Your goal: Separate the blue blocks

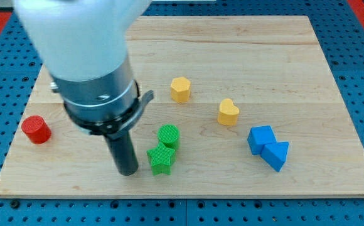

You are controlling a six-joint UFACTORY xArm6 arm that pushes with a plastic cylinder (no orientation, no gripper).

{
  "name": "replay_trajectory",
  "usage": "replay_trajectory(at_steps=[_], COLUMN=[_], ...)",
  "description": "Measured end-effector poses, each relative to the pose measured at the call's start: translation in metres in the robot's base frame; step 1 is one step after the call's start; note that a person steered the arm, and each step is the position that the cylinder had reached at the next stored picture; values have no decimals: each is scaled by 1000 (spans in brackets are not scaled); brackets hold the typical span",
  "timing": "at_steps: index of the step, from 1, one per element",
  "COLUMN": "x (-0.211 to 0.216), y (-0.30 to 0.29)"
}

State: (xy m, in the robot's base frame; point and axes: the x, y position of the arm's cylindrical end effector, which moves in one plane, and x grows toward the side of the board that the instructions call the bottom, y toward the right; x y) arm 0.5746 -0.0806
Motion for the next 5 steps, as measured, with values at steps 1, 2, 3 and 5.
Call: replay_trajectory(at_steps=[1,2,3,5], x=[0,0,1,41], y=[44,88,95,120])
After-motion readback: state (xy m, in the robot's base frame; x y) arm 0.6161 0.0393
